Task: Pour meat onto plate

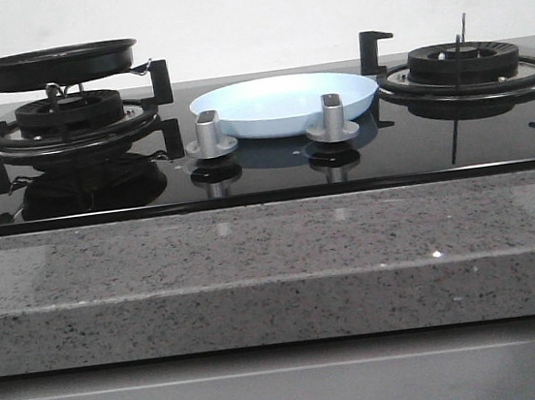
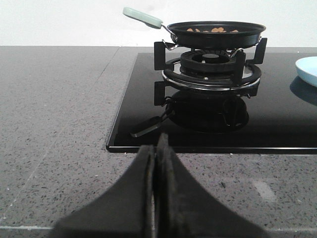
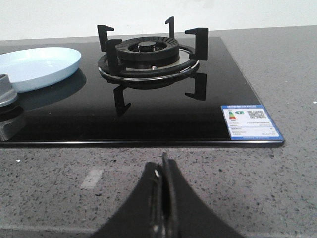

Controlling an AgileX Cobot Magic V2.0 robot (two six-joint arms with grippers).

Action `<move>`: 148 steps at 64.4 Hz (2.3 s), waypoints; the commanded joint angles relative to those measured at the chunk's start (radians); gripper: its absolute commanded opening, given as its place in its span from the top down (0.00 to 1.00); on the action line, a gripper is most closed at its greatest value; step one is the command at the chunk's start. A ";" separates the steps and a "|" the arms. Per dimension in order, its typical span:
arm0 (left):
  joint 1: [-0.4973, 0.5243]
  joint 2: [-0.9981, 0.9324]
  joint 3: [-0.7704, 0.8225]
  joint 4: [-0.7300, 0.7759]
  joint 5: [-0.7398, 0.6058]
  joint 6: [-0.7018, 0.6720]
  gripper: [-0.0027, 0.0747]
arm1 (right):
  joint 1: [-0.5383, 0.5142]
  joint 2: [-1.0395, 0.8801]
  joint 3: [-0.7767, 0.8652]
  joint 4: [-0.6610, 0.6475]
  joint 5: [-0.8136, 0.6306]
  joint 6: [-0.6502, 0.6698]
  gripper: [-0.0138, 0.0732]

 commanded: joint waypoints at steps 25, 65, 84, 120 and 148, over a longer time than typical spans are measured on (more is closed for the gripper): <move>0.001 -0.015 0.006 -0.010 -0.089 -0.007 0.99 | -0.006 -0.017 -0.004 -0.004 -0.085 -0.005 0.91; 0.001 -0.015 0.006 -0.010 -0.089 -0.007 0.99 | -0.006 -0.017 -0.004 -0.004 -0.085 -0.005 0.91; 0.001 -0.015 0.006 -0.010 -0.089 -0.007 0.99 | -0.006 -0.017 -0.004 -0.004 -0.085 -0.005 0.91; 0.001 -0.015 -0.018 -0.057 -0.171 -0.046 0.99 | -0.006 -0.017 -0.014 -0.003 -0.097 -0.005 0.91; 0.001 0.428 -0.483 -0.017 0.115 -0.070 0.99 | -0.006 0.276 -0.445 -0.031 0.151 -0.005 0.91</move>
